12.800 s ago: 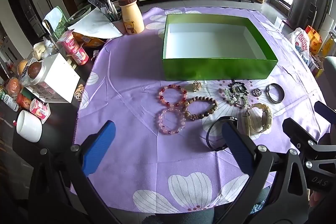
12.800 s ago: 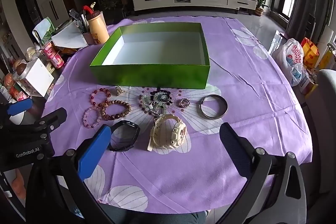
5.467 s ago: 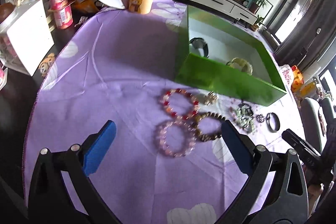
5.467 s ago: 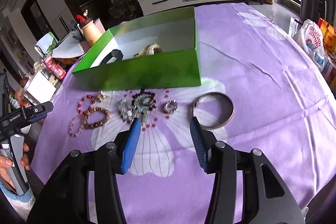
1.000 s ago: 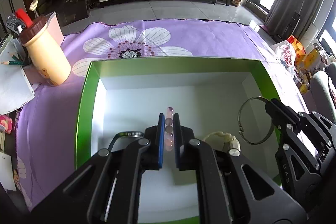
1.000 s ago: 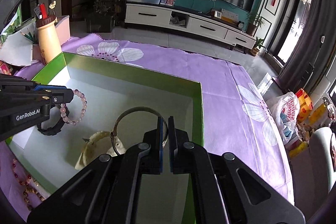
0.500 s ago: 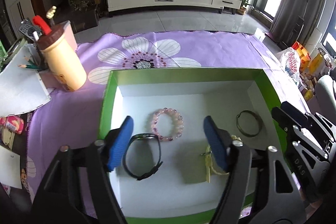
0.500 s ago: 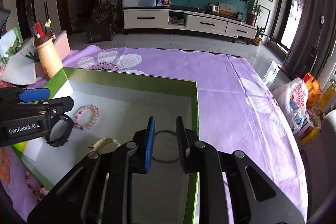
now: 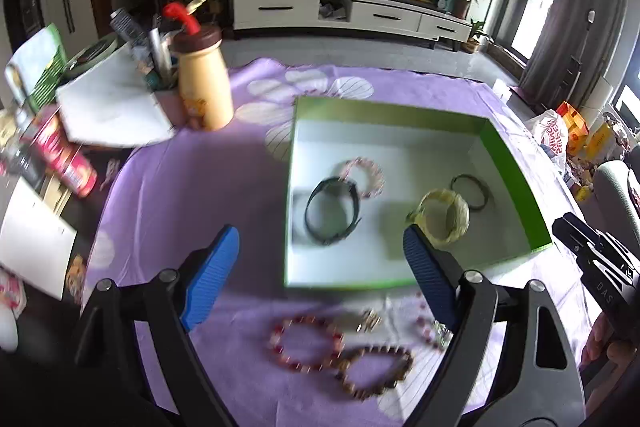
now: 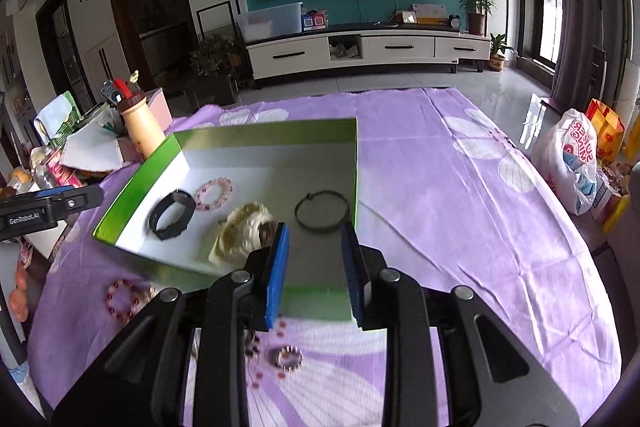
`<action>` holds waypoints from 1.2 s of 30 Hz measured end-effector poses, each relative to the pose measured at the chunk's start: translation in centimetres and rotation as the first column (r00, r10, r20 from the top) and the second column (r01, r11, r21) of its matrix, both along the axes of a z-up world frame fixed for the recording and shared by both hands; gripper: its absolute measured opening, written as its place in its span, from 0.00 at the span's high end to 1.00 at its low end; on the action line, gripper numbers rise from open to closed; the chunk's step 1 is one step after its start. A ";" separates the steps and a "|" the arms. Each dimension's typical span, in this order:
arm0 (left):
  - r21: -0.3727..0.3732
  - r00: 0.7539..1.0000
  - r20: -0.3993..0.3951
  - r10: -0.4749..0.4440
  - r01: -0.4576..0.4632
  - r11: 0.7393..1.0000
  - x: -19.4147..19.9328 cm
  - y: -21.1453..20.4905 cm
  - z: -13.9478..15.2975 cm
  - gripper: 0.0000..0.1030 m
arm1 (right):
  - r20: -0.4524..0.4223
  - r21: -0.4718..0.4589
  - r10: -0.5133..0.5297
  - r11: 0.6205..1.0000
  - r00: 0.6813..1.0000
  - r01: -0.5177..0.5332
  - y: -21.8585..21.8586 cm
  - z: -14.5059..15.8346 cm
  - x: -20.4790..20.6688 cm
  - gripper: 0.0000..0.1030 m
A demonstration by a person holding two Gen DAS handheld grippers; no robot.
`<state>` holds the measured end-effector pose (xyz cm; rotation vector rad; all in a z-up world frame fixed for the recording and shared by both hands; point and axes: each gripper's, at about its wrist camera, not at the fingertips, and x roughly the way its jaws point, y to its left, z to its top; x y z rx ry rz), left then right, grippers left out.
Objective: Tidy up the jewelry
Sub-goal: 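Lift both open tools out of the green box, then grasp the brown wooden bead bracelet with the left tool while the right tool grasps a small silver ring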
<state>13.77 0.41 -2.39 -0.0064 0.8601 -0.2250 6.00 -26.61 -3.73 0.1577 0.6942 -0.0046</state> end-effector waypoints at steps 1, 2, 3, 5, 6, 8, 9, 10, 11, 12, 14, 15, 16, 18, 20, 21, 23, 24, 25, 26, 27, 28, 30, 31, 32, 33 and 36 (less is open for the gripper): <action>-0.001 1.000 -0.009 0.007 -0.007 1.000 -0.6 0.5 -0.2 0.17 | -0.007 0.001 -0.001 1.000 1.000 0.001 -0.1 -0.2 -0.6 0.73; -0.002 1.000 -0.019 0.017 -0.017 1.000 -1.3 1.0 -0.4 0.17 | -0.011 0.004 -0.004 1.000 1.000 0.004 -0.1 -0.4 -1.1 0.73; 0.001 0.999 -0.028 0.024 -0.024 1.000 -2.1 1.5 -0.7 0.17 | -0.016 0.009 -0.005 1.000 1.000 0.005 -0.3 -0.6 -1.5 0.73; 0.014 0.999 -0.041 0.035 -0.034 0.999 -3.4 2.1 -1.4 0.17 | -0.034 0.017 -0.012 1.000 0.999 0.013 -0.5 -1.2 -2.6 0.71; 0.019 0.998 -0.050 0.037 -0.036 0.999 -4.0 2.3 -1.8 0.17 | -0.042 0.020 -0.012 1.000 0.999 0.012 -0.6 -1.6 -3.1 0.71; 0.019 0.996 -0.078 0.032 -0.031 0.999 -5.2 2.4 -2.7 0.17 | -0.062 0.024 -0.016 1.000 0.998 0.018 -0.7 -2.4 -3.8 0.70; 0.020 0.996 -0.089 0.031 -0.029 0.999 -5.6 2.3 -3.1 0.17 | -0.073 0.024 -0.018 1.000 0.997 0.020 -0.7 -2.9 -4.1 0.70; 0.023 0.994 -0.104 0.027 -0.025 0.999 -6.1 2.2 -3.7 0.17 | -0.086 0.030 -0.016 0.999 0.996 0.019 -0.8 -3.4 -4.3 0.70; 0.027 0.993 -0.113 0.026 -0.023 0.999 -6.5 2.0 -4.2 0.17 | -0.097 0.035 -0.015 0.999 0.995 0.018 -0.8 -3.8 -4.5 0.69; 0.031 0.992 -0.127 0.026 -0.022 0.999 -6.9 1.9 -4.8 0.17 | -0.109 0.040 -0.010 0.999 0.994 0.014 -0.7 -4.3 -4.7 0.65; 0.025 0.988 -0.155 0.019 -0.016 1.000 -7.2 1.6 -5.8 0.17 | -0.129 0.048 0.004 0.999 0.992 0.002 -0.3 -5.2 -5.0 0.61; 0.023 0.986 -0.166 0.016 -0.012 1.000 -7.5 1.4 -6.3 0.17 | -0.141 0.044 0.011 0.999 0.990 -0.004 0.0 -5.7 -5.0 0.61; 0.023 0.985 -0.174 0.013 -0.009 1.000 -7.7 1.1 -6.8 0.17 | -0.150 0.039 0.017 0.999 0.989 -0.011 0.3 -6.1 -5.0 0.61; 0.020 0.983 -0.186 0.007 -0.003 1.000 -8.2 0.6 -7.6 0.17 | -0.170 0.032 0.025 0.999 0.985 -0.020 0.7 -7.0 -4.9 0.61; 0.017 0.982 -0.190 -0.003 0.006 1.000 -8.5 0.1 -8.2 0.17 | -0.175 0.033 0.035 0.999 0.984 -0.030 0.9 -7.4 -4.8 0.61; 0.022 0.982 -0.188 -0.006 0.011 1.000 -8.6 -0.2 -8.4 0.17 | -0.176 0.029 0.038 0.999 0.984 -0.034 1.1 -7.6 -4.6 0.61; 0.027 0.982 -0.191 -0.014 0.019 0.999 -8.5 -0.5 -8.7 0.17 | -0.178 0.020 0.046 0.999 0.983 -0.043 1.4 -7.8 -4.3 0.61; 0.025 0.982 -0.190 -0.018 0.023 0.999 -8.5 -0.6 -8.9 0.19 | -0.178 0.011 0.049 0.999 0.983 -0.047 1.6 -7.8 -4.1 0.61; 0.030 0.982 -0.187 -0.019 0.025 0.999 -8.5 -0.8 -9.0 0.20 | -0.178 0.000 0.051 0.999 0.983 -0.052 1.7 -7.9 -4.0 0.61; 0.039 0.983 -0.184 -0.017 0.024 0.999 -8.4 -0.9 -9.0 0.21 | -0.179 -0.007 0.053 0.998 0.982 -0.056 1.8 -7.9 -3.8 0.61; 0.042 0.983 -0.183 -0.015 0.023 0.999 -8.3 -0.9 -9.1 0.24 | -0.181 -0.016 0.056 0.998 0.982 -0.060 1.9 -8.0 -3.6 0.61; 0.039 0.983 -0.185 -0.016 0.024 0.999 -8.2 -0.9 -9.2 0.28 | -0.183 -0.022 0.059 0.998 0.981 -0.064 2.1 -8.1 -3.4 0.61; 0.038 0.982 -0.189 -0.014 0.022 0.999 -8.0 -1.1 -9.3 0.32 | -0.184 -0.036 0.068 0.996 0.981 -0.075 2.4 -8.2 -3.0 0.61; 0.033 0.982 -0.187 -0.014 0.021 0.999 -7.9 -1.1 -9.3 0.34 | -0.183 -0.052 0.071 0.995 0.980 -0.082 2.7 -8.2 -2.8 0.61; 0.032 0.983 -0.183 -0.013 0.020 0.999 -7.8 -1.2 -9.3 0.35 | -0.184 -0.066 0.073 0.994 0.980 -0.086 2.9 -8.2 -2.6 0.61; 0.034 0.984 -0.180 -0.012 0.019 0.999 -7.6 -1.3 -9.3 0.38 | -0.184 -0.077 0.074 0.993 0.980 -0.090 3.0 -8.2 -2.5 0.61; 0.028 0.985 -0.174 -0.021 0.026 0.999 -7.3 -1.7 -9.2 0.49 | -0.190 -0.098 0.083 0.990 0.978 -0.102 3.5 -8.2 -1.9 0.61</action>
